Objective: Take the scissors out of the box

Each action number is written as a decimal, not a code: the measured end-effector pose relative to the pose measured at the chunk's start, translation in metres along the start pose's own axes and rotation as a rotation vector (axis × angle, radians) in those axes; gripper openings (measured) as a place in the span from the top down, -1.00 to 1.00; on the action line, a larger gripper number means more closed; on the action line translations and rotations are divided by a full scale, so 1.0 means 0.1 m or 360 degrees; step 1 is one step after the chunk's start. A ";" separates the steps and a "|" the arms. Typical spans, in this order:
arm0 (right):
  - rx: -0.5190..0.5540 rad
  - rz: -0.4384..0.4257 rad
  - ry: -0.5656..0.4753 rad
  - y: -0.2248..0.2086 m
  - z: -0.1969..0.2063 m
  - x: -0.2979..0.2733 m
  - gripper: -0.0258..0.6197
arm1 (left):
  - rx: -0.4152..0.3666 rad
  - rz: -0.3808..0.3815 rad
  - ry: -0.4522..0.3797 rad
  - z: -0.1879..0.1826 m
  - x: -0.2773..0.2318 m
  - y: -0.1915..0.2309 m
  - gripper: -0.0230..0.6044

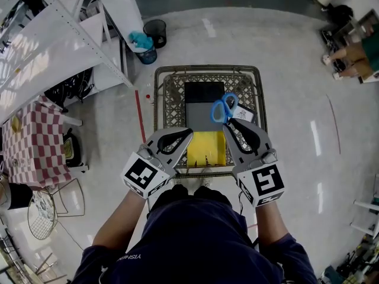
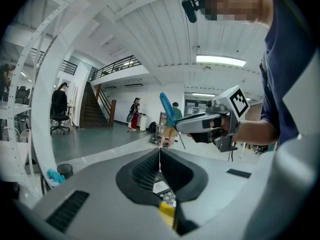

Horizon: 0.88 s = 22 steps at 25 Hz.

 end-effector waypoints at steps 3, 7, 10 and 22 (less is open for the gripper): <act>0.0011 0.0003 -0.0009 0.00 -0.01 0.00 0.67 | -0.0008 0.0003 -0.0002 -0.01 0.00 0.00 0.85; 0.0013 0.0006 -0.0009 0.01 -0.01 0.00 0.67 | -0.0019 0.0015 0.0000 -0.02 -0.01 -0.02 0.85; 0.0008 0.0007 -0.0007 0.00 0.00 0.00 0.67 | -0.0007 0.0006 -0.0004 -0.01 -0.02 -0.02 0.85; -0.0006 0.0003 0.0004 0.00 -0.01 0.00 0.67 | -0.0005 0.0004 -0.0007 -0.03 0.00 -0.04 0.85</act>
Point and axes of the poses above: the fingertips, and each gripper's own axes: x backward along the fingers, y to its left, z out of its underside, the point moved 10 cm from there along x, backward along the fingers, and after that the axes turned 13 degrees about y, right-handed, at the moved point
